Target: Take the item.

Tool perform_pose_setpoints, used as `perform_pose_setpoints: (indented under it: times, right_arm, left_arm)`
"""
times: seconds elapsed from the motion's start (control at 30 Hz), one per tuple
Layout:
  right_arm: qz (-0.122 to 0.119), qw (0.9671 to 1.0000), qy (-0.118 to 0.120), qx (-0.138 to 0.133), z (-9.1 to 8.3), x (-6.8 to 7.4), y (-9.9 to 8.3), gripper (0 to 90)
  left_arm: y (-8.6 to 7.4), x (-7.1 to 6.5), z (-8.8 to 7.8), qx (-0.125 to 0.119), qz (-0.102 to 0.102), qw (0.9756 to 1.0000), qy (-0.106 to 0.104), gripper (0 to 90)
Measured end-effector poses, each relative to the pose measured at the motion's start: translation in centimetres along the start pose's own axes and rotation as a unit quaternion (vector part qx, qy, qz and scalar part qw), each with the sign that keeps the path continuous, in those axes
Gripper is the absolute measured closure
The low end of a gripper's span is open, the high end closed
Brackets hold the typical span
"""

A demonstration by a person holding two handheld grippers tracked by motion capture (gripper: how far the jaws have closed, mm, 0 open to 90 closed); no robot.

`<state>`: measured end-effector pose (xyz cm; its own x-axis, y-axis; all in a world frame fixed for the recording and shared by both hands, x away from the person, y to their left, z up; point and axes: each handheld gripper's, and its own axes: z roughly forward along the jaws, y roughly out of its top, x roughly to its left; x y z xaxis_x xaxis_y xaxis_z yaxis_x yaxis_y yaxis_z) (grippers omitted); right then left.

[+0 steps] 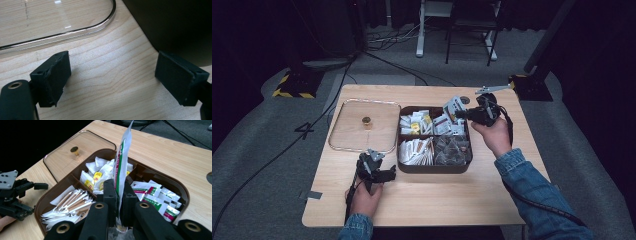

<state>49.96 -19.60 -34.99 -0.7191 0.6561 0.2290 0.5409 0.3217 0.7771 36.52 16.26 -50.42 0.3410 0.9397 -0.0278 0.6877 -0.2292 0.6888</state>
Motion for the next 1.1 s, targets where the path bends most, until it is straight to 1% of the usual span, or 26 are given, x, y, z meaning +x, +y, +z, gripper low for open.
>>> perform_pose_setpoints:
  times: [0.1, 0.13, 0.17, 0.27, 0.33, 0.37, 0.4, 0.47, 0.5, 0.63, 0.73, 0.83, 0.87, 0.9, 1.0, 1.03, 1.07, 1.1]
  right_arm:
    - [0.002, 1.0, 0.0, -0.002, -0.8, 0.0, -0.3, 85.4]
    - [0.002, 1.0, 0.0, -0.002, -0.8, 0.0, -0.3, 85.4]
    - [0.002, 1.0, -0.003, -0.004, -1.4, -0.1, -0.5, 85.4]
    - [0.001, 0.9999, -0.008, -0.008, -2.4, -0.4, -0.8, 85.4]
    - [0.005, 0.9999, -0.011, -0.011, -3.1, -0.7, -1.1, 85.4]
    - [0.005, 0.9999, -0.011, -0.011, -3.1, -0.7, -1.1, 85.4]
    - [0.009, 0.9998, -0.016, -0.012, -3.7, -0.9, -1.3, 85.4]
    - [0.014, 0.9996, -0.019, -0.015, -4.4, -1.2, -1.6, 85.4]
    - [0.014, 0.9996, -0.019, -0.015, -4.4, -1.2, -1.6, 85.4]
    - [0.02, 0.9992, -0.028, -0.02, -5.8, -2.1, -2.2, 85.4]
    - [0.023, 0.999, -0.031, -0.021, -6.3, -2.3, -2.4, 85.4]
    - [0.028, 0.9985, -0.04, -0.024, -7.6, -3.0, -2.7, 85.4]
    - [0.028, 0.9985, -0.04, -0.024, -7.6, -3.0, -2.7, 85.4]
    - [0.03, 0.9982, -0.046, -0.025, -8.0, -3.3, -3.0, 85.4]
    - [0.034, 0.9976, -0.056, -0.024, -8.6, -4.0, -3.5, 85.5]
    - [0.038, 0.9973, -0.058, -0.024, -8.8, -4.3, -3.7, 85.4]
    - [0.038, 0.9973, -0.058, -0.024, -8.8, -4.3, -3.7, 85.4]
    - [0.046, 0.9968, -0.06, -0.023, -9.0, -4.9, -4.1, 85.4]
  left_arm:
    - [0.0, 0.0, 0.0, 0.0, 0.0, 1.0, 0.0, 13.7]
    - [0.0, 0.0, 0.0, 0.0, 0.0, 1.0, 0.0, 13.7]
    - [0.0, 0.0, 0.0, 0.0, 0.0, 1.0, 0.0, 13.7]
    - [0.0, 0.0, 0.0, 0.001, 0.0, 1.0, 0.0, 13.7]
    - [0.0, 0.0, 0.0, 0.0, 0.0, 1.0, 0.0, 13.7]
    - [0.0, 0.0, 0.0, 0.0, 0.0, 1.0, 0.0, 13.7]
    - [0.0, 0.0, 0.0, 0.0, 0.0, 1.0, 0.0, 13.7]
    - [0.0, 0.0, 0.0, 0.0, -0.001, 1.0, 0.0, 13.7]
    - [0.0, 0.0, 0.0, 0.0, -0.001, 1.0, 0.0, 13.7]
    - [0.0, 0.0, 0.0, 0.0, 0.0, 1.0, 0.0, 13.7]
    - [0.0, 0.0, 0.0, 0.0, 0.0, 1.0, 0.0, 13.7]
    - [0.0, 0.0, 0.0, 0.0, 0.0, 1.0, 0.0, 13.7]
    - [0.0, 0.0, 0.0, 0.0, 0.0, 1.0, 0.0, 13.7]
    - [0.0, 0.0, 0.0, 0.0, 0.0, 1.0, 0.0, 13.7]
    - [0.0, 0.0, 0.0, 0.0, 0.0, 1.0, 0.0, 13.7]
    - [0.0, 0.0, 0.0, 0.0, 0.0, 1.0, 0.0, 13.7]
    - [0.0, 0.0, 0.0, 0.0, 0.0, 1.0, 0.0, 13.7]
    - [0.0, 0.0, 0.0, 0.0, 0.0, 1.0, 0.0, 13.7]
